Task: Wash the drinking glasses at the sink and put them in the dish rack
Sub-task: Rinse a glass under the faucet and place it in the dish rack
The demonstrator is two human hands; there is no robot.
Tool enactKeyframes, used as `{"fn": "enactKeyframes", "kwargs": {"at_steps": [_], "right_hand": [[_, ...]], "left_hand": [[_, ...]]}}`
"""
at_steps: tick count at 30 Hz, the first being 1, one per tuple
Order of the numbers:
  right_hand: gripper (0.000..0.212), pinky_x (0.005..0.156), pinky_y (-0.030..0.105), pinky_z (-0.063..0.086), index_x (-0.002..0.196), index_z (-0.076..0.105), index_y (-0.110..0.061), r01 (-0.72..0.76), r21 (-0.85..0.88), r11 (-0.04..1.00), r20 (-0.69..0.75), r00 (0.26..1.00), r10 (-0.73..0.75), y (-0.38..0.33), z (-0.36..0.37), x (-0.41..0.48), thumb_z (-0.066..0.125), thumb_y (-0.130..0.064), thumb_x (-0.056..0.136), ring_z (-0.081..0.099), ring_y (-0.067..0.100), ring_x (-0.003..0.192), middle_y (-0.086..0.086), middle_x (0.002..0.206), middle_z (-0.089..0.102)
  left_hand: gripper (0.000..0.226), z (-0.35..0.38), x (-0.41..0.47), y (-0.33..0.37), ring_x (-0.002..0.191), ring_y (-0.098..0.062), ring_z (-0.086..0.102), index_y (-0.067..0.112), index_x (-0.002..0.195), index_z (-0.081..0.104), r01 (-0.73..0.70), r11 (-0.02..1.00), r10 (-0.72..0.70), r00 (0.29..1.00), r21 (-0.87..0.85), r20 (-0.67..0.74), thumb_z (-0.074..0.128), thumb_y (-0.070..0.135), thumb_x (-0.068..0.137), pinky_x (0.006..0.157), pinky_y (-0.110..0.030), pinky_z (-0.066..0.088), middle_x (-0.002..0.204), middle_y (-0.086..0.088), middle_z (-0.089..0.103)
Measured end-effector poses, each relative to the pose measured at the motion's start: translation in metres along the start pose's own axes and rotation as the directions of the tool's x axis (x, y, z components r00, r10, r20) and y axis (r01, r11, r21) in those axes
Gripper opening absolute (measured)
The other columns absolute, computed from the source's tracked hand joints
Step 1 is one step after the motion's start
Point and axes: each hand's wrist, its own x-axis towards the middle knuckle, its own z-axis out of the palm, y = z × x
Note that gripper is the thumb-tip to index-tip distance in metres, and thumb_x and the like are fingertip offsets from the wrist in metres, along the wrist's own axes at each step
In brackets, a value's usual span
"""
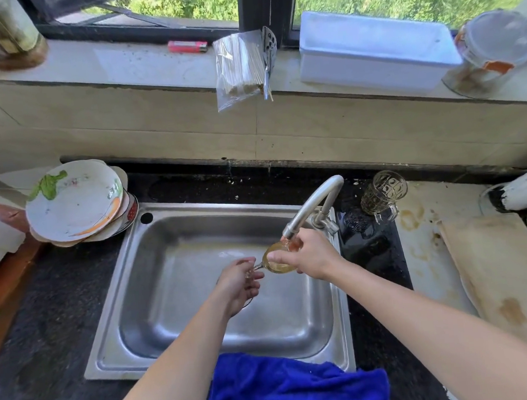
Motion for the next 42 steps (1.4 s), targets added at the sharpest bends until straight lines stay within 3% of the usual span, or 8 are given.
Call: {"fn": "enactKeyframes", "kwargs": {"at_steps": [7, 12, 18, 23, 27, 30, 34, 42], "right_hand": [[0.050, 0.069, 0.033, 0.060, 0.104, 0.066, -0.030, 0.005, 0.091, 0.996, 0.107, 0.994, -0.015, -0.003, -0.002, -0.003, 0.088, -0.036, 0.060, 0.069, 0.016, 0.084, -0.003, 0.096, 0.070], [0.034, 0.072, 0.033, 0.058, 0.106, 0.062, -0.026, -0.128, 0.313, 0.941, 0.101, 0.990, 0.101, 0.002, 0.004, 0.001, 0.080, -0.025, 0.077, 0.063, 0.019, 0.101, 0.004, 0.115, 0.064], [0.022, 0.084, 0.044, 0.055, 0.104, 0.061, -0.023, -0.437, 0.642, 0.630, 0.318, 0.900, 0.300, -0.008, 0.018, 0.001, 0.064, -0.040, 0.090, 0.061, 0.035, 0.110, 0.011, 0.123, 0.056], [0.034, 0.067, 0.032, 0.057, 0.111, 0.055, -0.012, -0.447, 0.784, 0.431, 0.357, 0.892, 0.277, -0.019, 0.026, 0.000, 0.062, -0.038, 0.092, 0.068, 0.032, 0.088, 0.017, 0.111, 0.059], [0.019, 0.066, 0.029, 0.058, 0.096, 0.065, -0.009, -0.235, 0.755, 0.612, 0.082, 0.960, 0.267, -0.019, 0.026, 0.002, 0.070, -0.024, 0.087, 0.066, 0.028, 0.093, 0.015, 0.101, 0.066], [0.016, 0.077, 0.028, 0.058, 0.085, 0.065, -0.014, -0.033, 0.498, 0.867, -0.119, 0.987, 0.106, -0.015, 0.024, -0.004, 0.078, -0.021, 0.080, 0.069, 0.024, 0.092, 0.012, 0.097, 0.070], [0.019, 0.081, 0.009, 0.046, 0.072, 0.064, -0.019, 0.188, 0.029, 0.982, -0.181, 0.967, -0.179, -0.009, 0.015, -0.017, 0.079, -0.028, 0.079, 0.059, 0.002, 0.092, -0.006, 0.113, 0.055], [0.016, 0.074, 0.030, 0.055, 0.096, 0.071, -0.013, 0.389, -0.523, 0.758, -0.271, 0.767, -0.581, 0.018, -0.015, -0.036, 0.072, -0.017, 0.081, 0.059, 0.018, 0.097, 0.000, 0.107, 0.059]], "left_hand": [[0.014, 0.002, -0.010, 0.004, 0.043, -0.018, 0.039, 0.012, 0.089, 0.053, 0.155, 0.971, -0.164, 0.986, 0.180, 0.033, 0.051, 0.025, 0.095, 0.039, -0.018, 0.027, 0.073, -0.017, 0.061], [0.014, 0.012, -0.017, 0.019, 0.055, -0.019, 0.039, 0.019, 0.085, 0.049, -0.259, 0.939, 0.298, 0.941, 0.225, -0.161, 0.047, 0.011, 0.095, 0.042, -0.020, 0.027, 0.072, -0.005, 0.048], [0.008, 0.017, -0.066, 0.052, 0.079, -0.024, 0.053, 0.018, 0.101, 0.052, -0.445, 0.271, 0.830, 0.557, 0.854, 0.027, 0.050, 0.023, 0.095, 0.069, -0.035, 0.040, 0.097, -0.002, 0.051], [0.014, 0.009, -0.075, 0.054, 0.078, -0.023, 0.053, 0.012, 0.106, 0.054, -0.511, 0.047, 0.908, 0.380, 0.859, 0.176, 0.051, 0.021, 0.095, 0.064, -0.030, 0.036, 0.102, -0.005, 0.050], [0.027, -0.001, -0.048, 0.042, 0.094, -0.020, 0.054, 0.007, 0.121, 0.050, -0.519, 0.464, 0.789, 0.611, 0.718, -0.069, 0.050, 0.015, 0.096, 0.085, -0.031, 0.043, 0.107, -0.008, 0.055], [0.024, 0.008, -0.021, 0.033, 0.073, -0.025, 0.055, 0.005, 0.117, 0.048, -0.140, 0.958, 0.208, 0.939, 0.250, -0.274, 0.049, 0.018, 0.098, 0.071, -0.039, 0.051, 0.090, -0.014, 0.054], [0.015, 0.022, 0.001, 0.030, 0.062, -0.023, 0.048, 0.004, 0.082, 0.051, 0.194, 0.981, -0.193, 0.978, 0.006, -0.076, 0.050, 0.009, 0.096, 0.052, -0.042, 0.056, 0.072, -0.014, 0.044], [0.019, 0.053, 0.038, 0.040, 0.070, -0.022, 0.058, 0.003, 0.108, 0.064, 0.061, 0.991, -0.065, 0.997, -0.123, -0.028, 0.060, 0.012, 0.092, 0.054, -0.029, 0.056, 0.089, -0.012, 0.063]]}}
